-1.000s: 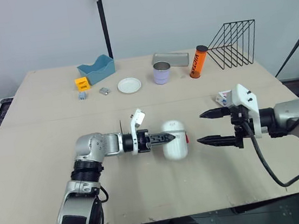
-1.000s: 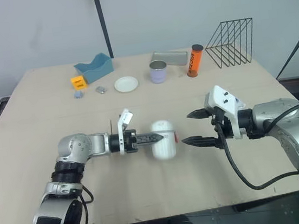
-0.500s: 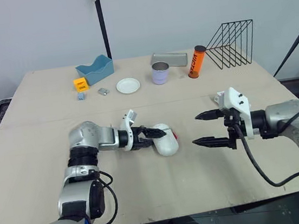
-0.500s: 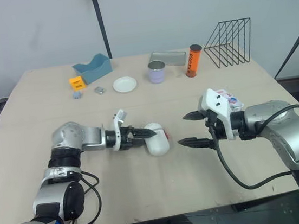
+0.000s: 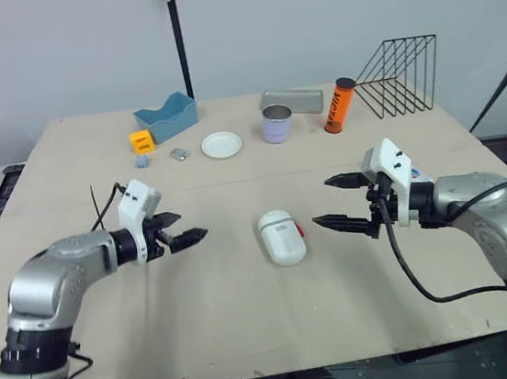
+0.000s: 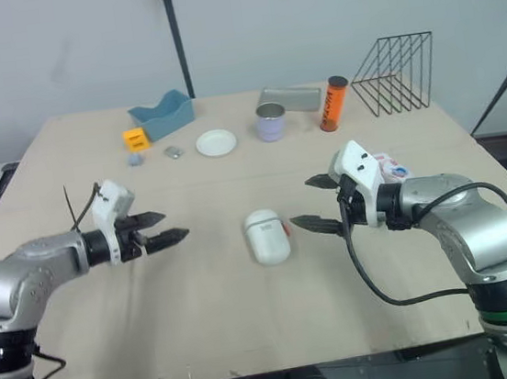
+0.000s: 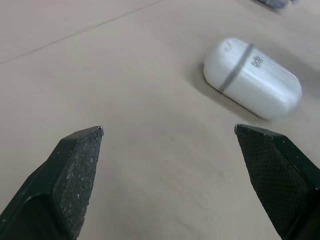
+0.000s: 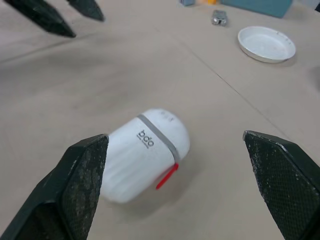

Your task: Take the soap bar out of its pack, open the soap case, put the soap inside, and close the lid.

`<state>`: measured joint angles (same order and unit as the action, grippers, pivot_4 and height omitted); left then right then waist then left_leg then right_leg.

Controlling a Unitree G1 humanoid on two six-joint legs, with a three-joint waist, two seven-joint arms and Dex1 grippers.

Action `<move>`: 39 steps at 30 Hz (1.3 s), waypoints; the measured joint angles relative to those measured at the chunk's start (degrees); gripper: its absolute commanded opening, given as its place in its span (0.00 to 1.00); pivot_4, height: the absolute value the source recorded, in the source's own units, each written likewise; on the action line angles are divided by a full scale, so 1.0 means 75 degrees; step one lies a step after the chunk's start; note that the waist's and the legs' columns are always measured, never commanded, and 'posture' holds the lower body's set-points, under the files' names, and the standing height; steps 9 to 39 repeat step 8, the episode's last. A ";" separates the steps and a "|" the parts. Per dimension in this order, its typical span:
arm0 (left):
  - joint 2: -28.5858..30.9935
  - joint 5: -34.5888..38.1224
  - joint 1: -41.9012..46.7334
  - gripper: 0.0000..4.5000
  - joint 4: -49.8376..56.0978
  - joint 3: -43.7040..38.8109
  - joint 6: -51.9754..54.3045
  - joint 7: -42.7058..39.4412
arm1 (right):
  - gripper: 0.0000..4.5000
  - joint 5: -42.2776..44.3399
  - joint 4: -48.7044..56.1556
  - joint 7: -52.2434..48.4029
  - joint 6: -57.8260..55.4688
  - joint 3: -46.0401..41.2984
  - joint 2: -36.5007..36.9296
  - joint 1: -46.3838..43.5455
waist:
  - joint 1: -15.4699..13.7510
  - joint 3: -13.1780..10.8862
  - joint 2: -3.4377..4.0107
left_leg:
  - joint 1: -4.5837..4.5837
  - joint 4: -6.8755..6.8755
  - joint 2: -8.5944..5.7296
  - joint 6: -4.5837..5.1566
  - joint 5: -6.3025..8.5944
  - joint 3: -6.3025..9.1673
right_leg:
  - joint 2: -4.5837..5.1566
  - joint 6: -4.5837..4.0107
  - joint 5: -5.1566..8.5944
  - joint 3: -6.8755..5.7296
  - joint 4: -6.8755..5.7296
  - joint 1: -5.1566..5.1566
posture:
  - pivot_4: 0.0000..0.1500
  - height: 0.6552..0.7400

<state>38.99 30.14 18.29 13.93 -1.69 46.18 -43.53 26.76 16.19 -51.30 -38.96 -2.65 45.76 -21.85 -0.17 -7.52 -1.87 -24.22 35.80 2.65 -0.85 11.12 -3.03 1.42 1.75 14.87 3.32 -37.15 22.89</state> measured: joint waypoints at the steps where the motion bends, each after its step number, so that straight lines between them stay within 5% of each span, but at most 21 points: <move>1: 0.0066 -0.0101 -0.0239 0.99 0.0108 -0.0025 -0.0263 -0.0050 | 1.00 0.0002 -0.0004 0.0048 -0.0010 -0.0074 -0.0002 0.0173 | -0.0026 0.0005 -0.0010 | 0.0003 -0.0001 0.0002 0.0005 0.0003 -0.0002 | 0.0005 0.0000 0.0000 0.0003 0.0004 -0.0006 | 1.00 0.99; 8: 0.0108 -0.0680 -0.1794 0.99 0.0714 -0.0188 -0.1922 -0.0253 | 1.00 -0.0214 -0.0315 0.0347 0.0256 -0.0184 -0.0190 0.1015 | -0.0030 0.0003 -0.0009 | 0.0000 0.0002 0.0009 0.0018 0.0001 -0.0007 | 0.0004 0.0003 -0.0002 -0.0006 0.0001 0.0003 | 1.00 0.99; 39: 0.0108 -0.0680 -0.1794 0.99 0.0714 -0.0188 -0.1922 -0.0253 | 1.00 -0.0214 -0.0315 0.0347 0.0256 -0.0184 -0.0190 0.1015 | -0.0030 0.0003 -0.0009 | 0.0000 0.0002 0.0009 0.0018 0.0001 -0.0007 | 0.0004 0.0003 -0.0002 -0.0006 0.0001 0.0003 | 1.00 0.99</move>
